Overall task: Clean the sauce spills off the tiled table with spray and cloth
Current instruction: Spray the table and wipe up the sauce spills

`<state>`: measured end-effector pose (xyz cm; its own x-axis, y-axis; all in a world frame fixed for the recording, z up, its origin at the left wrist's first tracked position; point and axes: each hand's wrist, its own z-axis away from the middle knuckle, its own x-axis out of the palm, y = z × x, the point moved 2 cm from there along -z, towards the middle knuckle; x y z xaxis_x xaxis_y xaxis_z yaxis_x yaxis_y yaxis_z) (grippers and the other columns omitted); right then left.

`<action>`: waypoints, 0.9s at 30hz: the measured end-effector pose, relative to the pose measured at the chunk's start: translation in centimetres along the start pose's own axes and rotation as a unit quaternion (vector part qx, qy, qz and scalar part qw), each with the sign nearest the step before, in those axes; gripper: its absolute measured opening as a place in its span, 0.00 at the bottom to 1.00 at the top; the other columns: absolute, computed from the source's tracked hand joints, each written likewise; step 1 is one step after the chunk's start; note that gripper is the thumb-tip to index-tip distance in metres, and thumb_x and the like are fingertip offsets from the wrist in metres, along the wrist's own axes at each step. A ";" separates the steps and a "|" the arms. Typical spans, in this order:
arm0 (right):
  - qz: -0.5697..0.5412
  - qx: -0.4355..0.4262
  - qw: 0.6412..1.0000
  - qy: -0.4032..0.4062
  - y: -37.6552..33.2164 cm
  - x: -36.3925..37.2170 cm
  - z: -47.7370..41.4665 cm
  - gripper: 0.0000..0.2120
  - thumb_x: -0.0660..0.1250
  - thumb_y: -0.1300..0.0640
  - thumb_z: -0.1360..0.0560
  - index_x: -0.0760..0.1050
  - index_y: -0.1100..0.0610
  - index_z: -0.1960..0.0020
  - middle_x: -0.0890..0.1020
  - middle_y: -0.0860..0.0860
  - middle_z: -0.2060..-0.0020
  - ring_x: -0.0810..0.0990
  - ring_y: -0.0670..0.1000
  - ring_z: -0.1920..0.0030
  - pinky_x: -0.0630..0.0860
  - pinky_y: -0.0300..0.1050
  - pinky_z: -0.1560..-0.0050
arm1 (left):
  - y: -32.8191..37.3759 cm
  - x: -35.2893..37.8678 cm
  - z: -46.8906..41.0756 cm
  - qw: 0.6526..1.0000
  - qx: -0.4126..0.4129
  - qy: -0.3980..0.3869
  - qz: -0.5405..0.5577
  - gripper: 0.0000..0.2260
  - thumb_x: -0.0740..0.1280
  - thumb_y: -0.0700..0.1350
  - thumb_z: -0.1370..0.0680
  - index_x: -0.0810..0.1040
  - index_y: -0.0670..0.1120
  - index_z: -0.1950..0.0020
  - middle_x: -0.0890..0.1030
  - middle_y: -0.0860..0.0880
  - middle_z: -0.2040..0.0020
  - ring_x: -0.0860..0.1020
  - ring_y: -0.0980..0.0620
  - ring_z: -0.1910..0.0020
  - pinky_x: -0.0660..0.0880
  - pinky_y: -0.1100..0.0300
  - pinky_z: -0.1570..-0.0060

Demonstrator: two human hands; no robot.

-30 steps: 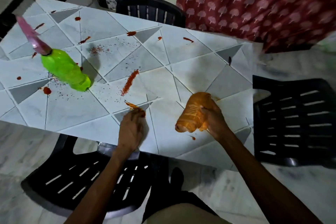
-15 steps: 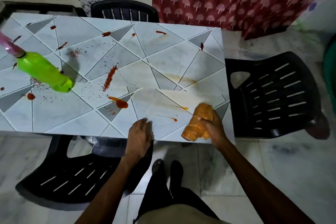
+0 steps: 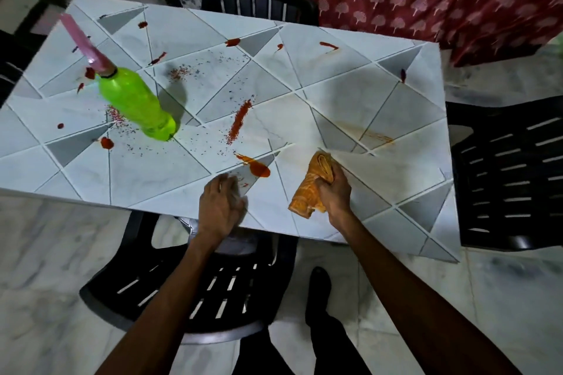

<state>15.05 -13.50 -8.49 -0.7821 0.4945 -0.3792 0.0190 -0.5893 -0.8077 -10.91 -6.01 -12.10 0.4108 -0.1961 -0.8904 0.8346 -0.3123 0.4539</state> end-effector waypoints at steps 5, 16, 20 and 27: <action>0.072 -0.034 0.997 0.006 -3.2 7.3 0.7 0.24 0.64 0.66 0.22 0.70 0.57 0.27 0.78 0.59 0.34 0.76 0.61 0.35 0.72 0.49 0.35 | -5.7 -2.9 -3.0 0.999 0.016 -0.011 -0.038 0.31 0.63 0.61 0.29 0.75 0.41 0.34 0.74 0.39 0.33 0.73 0.37 0.36 0.74 0.45 0.43; 0.051 -0.063 0.994 -0.078 -11.0 23.2 2.2 0.22 0.65 0.67 0.23 0.73 0.60 0.29 0.79 0.57 0.36 0.77 0.58 0.35 0.70 0.42 0.36 | -12.1 -5.5 -5.3 0.997 0.061 -0.041 -0.037 0.27 0.65 0.49 0.31 0.74 0.40 0.33 0.74 0.38 0.33 0.74 0.36 0.38 0.75 0.45 0.42; 0.047 -0.063 0.993 -0.091 -12.3 23.1 2.3 0.18 0.66 0.66 0.23 0.75 0.60 0.33 0.81 0.59 0.38 0.78 0.58 0.38 0.69 0.40 0.40 | -12.6 -5.8 -5.2 0.998 0.059 -0.025 -0.022 0.26 0.65 0.48 0.30 0.74 0.39 0.34 0.74 0.38 0.34 0.74 0.36 0.39 0.75 0.45 0.43; -0.075 -0.020 0.996 -0.037 -9.4 14.0 3.1 0.22 0.64 0.69 0.24 0.75 0.53 0.34 0.80 0.49 0.45 0.80 0.52 0.45 0.78 0.47 0.41 | -12.2 -5.6 -5.1 0.998 0.054 -0.032 -0.023 0.27 0.62 0.53 0.27 0.74 0.39 0.33 0.74 0.38 0.33 0.72 0.37 0.36 0.72 0.45 0.39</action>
<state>2.00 -3.03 -4.83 -0.8220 0.5256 -0.2190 -0.0782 -0.4852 -0.8709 -21.50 3.65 -12.82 0.3469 -0.2366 -0.9076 0.8056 -0.4204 0.4175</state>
